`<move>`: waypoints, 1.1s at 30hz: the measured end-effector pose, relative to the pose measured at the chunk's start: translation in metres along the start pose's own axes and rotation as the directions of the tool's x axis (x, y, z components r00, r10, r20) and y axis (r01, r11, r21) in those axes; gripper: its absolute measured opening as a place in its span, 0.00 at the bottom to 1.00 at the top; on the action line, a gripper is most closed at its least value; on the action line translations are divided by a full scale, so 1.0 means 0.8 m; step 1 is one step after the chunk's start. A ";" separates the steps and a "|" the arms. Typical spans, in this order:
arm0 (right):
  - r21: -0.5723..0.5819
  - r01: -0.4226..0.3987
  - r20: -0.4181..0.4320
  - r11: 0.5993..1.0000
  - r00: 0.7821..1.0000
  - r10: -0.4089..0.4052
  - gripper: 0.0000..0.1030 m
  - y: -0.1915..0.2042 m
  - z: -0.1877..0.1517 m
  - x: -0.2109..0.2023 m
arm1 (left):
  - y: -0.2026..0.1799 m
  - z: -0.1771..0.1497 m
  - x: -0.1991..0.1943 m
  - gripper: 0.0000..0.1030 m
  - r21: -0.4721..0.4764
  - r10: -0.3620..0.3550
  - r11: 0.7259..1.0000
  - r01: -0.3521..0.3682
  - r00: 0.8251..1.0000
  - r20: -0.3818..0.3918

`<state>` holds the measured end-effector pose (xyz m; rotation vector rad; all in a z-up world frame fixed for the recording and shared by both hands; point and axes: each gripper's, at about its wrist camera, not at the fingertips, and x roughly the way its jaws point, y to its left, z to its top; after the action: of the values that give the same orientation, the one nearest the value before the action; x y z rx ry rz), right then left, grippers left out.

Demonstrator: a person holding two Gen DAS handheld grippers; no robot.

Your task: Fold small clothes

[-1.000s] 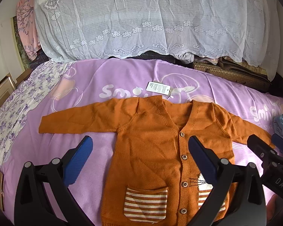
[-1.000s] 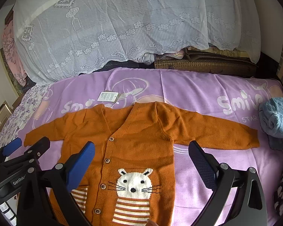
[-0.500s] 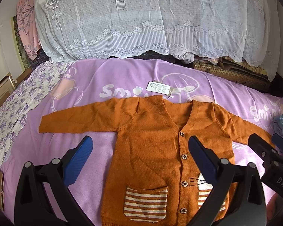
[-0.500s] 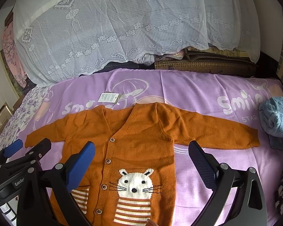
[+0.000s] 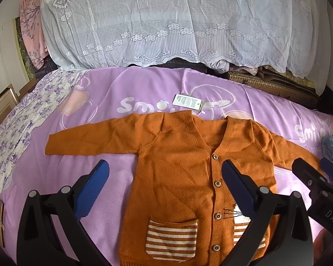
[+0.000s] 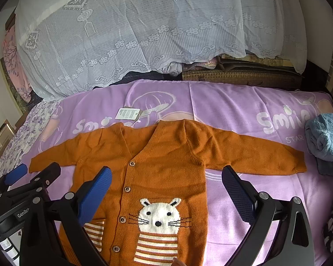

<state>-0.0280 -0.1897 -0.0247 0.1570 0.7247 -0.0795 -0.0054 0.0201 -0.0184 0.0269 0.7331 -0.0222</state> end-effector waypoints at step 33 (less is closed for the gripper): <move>0.072 -0.122 -0.268 0.990 0.954 0.137 0.97 -0.086 -0.109 0.128 | -0.040 -0.106 0.143 0.96 0.093 0.019 0.996 0.008 0.958 -0.286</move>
<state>-0.0175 -0.2445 -0.1650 0.2714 0.9860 0.0494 0.0217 -0.0104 -0.1586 0.1239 1.0222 -0.0481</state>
